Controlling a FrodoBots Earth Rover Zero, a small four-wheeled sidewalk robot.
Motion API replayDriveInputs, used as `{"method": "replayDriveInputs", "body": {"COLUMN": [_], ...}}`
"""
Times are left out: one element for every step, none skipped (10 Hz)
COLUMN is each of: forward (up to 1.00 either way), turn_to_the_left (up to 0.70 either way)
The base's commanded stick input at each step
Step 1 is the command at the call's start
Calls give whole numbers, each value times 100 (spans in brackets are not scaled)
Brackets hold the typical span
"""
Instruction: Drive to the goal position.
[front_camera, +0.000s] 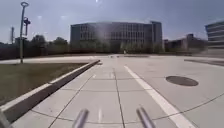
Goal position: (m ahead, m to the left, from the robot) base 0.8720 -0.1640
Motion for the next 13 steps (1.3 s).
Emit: {"method": "replayDriveInputs", "body": {"forward": [9, 9, 9, 9, 9, 9, 9, 9, 9, 9, 9, 9, 9], "turn_to_the_left": [0, 0, 0, 0, 0, 0, 0, 0, 0, 0, 0, 0, 0]}}
